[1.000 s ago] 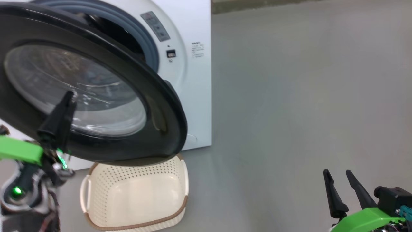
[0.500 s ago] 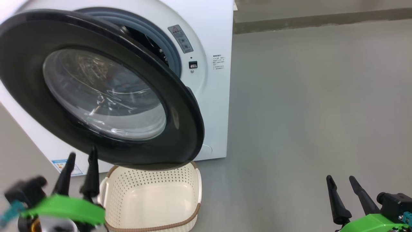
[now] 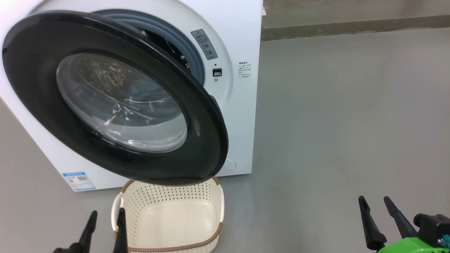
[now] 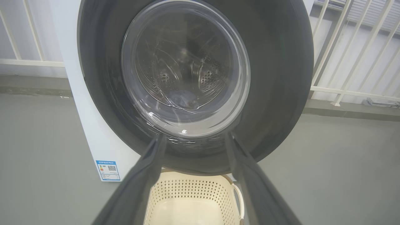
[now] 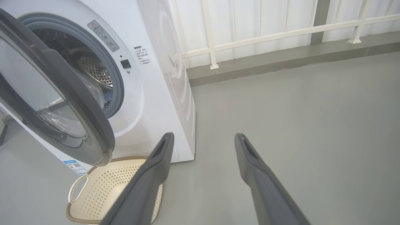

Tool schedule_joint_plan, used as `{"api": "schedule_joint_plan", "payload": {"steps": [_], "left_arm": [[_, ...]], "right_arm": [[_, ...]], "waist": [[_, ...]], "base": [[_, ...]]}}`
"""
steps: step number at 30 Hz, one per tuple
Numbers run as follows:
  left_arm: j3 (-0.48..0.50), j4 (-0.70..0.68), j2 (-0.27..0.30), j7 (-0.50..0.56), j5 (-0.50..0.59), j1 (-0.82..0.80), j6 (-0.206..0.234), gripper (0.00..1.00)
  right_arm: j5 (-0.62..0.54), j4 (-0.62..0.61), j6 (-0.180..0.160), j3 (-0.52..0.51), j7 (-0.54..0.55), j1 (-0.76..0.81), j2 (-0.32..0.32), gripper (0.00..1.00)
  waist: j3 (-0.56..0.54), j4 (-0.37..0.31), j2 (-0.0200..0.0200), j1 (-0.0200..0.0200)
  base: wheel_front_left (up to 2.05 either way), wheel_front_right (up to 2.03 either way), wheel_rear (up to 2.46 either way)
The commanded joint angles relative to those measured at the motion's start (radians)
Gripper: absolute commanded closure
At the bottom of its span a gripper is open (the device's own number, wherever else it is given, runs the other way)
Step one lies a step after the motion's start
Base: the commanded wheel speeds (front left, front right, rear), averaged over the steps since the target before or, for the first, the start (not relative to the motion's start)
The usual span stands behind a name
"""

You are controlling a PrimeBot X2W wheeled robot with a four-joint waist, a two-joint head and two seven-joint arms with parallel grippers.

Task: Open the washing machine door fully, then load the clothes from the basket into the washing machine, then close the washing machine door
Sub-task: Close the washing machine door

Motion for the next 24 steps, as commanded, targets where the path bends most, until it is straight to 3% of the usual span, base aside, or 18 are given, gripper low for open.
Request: {"api": "schedule_joint_plan", "payload": {"steps": [1, 24], "left_arm": [[0.026, -0.036, 0.016, -0.015, 0.019, -0.017, 0.013, 0.00], [-0.012, -0.060, 0.011, -0.016, 0.034, -0.012, 0.034, 0.00]], "right_arm": [[-0.014, -0.036, 0.004, 0.017, 0.002, -0.021, -0.014, 0.00], [-0.019, -0.057, 0.004, 0.014, 0.018, -0.024, -0.014, 0.00]], "waist": [[0.002, 0.004, -0.0001, 0.0001], [0.018, 0.011, -0.0001, 0.0001]], "base": [[0.00, 0.00, 0.00], [0.00, 0.00, 0.00]]}}
